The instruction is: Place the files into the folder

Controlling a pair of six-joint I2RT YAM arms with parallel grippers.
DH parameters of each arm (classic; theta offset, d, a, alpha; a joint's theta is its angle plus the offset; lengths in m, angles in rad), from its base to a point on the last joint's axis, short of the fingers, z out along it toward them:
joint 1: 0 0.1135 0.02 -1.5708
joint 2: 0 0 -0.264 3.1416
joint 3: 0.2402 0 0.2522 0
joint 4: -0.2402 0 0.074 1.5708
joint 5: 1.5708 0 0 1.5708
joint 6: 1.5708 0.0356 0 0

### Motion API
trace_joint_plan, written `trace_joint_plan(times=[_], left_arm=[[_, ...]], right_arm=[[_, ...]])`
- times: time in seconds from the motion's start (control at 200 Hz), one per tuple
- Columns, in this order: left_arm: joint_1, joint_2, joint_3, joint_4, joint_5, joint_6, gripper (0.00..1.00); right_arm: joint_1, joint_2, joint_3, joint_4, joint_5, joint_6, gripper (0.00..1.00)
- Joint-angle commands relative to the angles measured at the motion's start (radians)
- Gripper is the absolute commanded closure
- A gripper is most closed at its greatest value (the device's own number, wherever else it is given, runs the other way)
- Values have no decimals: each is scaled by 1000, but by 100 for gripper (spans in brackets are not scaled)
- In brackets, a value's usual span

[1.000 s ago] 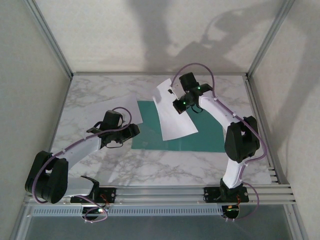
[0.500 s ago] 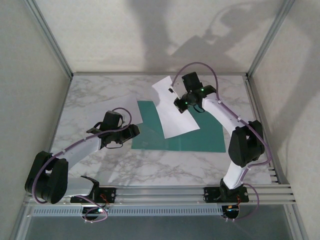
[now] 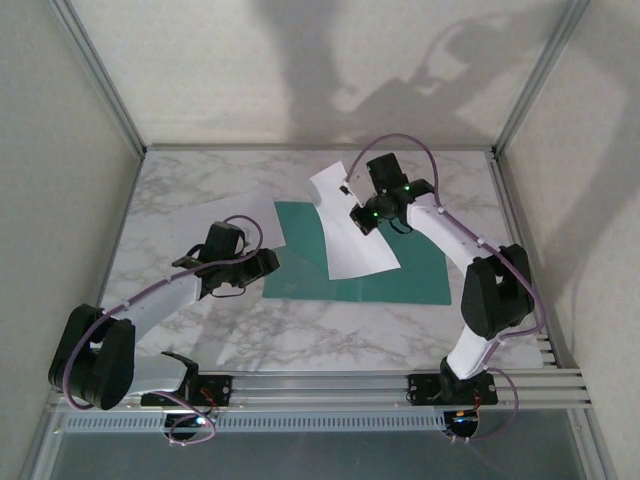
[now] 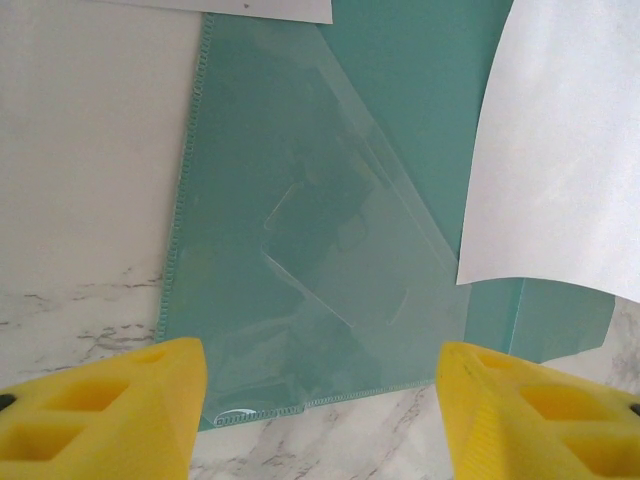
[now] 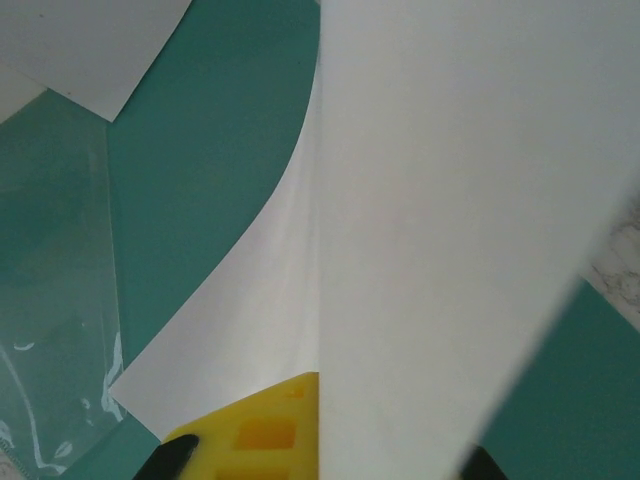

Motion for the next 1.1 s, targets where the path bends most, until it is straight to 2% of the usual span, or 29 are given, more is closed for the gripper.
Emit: trace_joint_plan(times=[0.0,0.526,1.096], left_arm=[[9,-23,-19,2,4,-8,38],[8,-23,-23,3,5,-9,38],[9,-17,-29,15,8,-13,38]], right_arm=[[-17,-46,-16,27,-4,-18,100],[-45,-106,-84,39,-41,-18,100],[-64,-113,-222,243,-263,107,100]])
